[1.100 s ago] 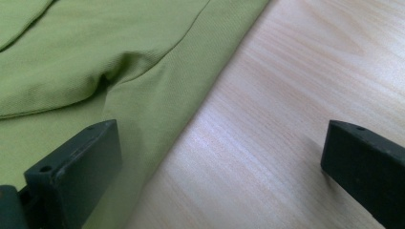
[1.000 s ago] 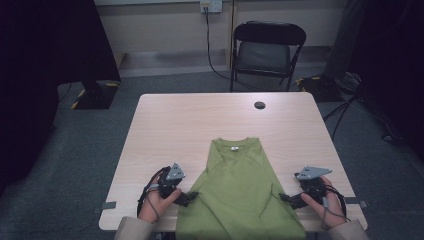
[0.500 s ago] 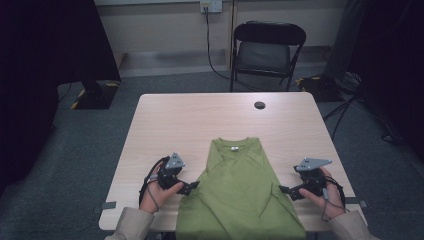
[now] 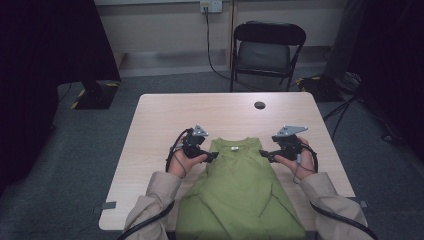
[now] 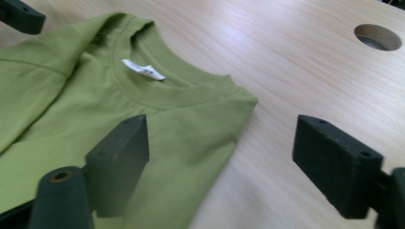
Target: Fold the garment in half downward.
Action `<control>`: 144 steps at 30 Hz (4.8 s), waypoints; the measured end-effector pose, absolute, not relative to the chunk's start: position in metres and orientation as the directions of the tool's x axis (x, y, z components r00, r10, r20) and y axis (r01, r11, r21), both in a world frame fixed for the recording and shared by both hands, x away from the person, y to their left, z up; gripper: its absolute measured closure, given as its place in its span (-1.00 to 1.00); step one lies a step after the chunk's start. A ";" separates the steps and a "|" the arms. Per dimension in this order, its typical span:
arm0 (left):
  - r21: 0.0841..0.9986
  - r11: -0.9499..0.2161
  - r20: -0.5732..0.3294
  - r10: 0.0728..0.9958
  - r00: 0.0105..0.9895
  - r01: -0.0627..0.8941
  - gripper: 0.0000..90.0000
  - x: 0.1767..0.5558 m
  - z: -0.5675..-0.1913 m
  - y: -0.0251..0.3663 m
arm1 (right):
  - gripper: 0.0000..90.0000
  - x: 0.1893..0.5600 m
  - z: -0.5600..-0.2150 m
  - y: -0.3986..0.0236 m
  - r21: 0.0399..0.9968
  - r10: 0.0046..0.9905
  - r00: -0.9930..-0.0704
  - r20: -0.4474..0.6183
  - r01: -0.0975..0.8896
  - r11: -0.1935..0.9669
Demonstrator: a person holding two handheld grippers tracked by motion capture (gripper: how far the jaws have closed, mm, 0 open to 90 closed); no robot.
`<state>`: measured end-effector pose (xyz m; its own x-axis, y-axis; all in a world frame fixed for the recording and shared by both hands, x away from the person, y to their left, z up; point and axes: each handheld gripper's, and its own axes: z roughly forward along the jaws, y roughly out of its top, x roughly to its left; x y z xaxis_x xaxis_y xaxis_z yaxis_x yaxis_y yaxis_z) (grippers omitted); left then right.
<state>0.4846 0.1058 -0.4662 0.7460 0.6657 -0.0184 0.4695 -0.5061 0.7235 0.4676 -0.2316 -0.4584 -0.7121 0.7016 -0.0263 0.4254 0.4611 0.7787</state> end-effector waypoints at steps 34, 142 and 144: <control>0.737 -0.485 -0.055 0.651 0.757 0.471 0.48 0.505 -0.493 0.101 | 0.84 0.511 -0.499 -0.218 0.760 0.726 -0.669 0.160 0.553 0.341; 0.754 -0.502 -0.136 0.512 0.848 0.424 0.94 0.471 -0.396 0.128 | 0.91 0.454 -0.392 -0.220 0.822 0.573 -0.787 0.228 0.471 0.320; 0.753 -0.497 -0.151 0.507 0.849 0.431 0.93 0.468 -0.402 0.130 | 0.91 0.451 -0.397 -0.220 0.821 0.569 -0.789 0.231 0.472 0.321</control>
<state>0.4678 0.1295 -0.4023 0.8487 0.5069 -0.1508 0.4307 -0.4969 0.7534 0.4509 -0.2201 -0.3974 -0.7893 0.5689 0.2309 0.4715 0.3208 0.8214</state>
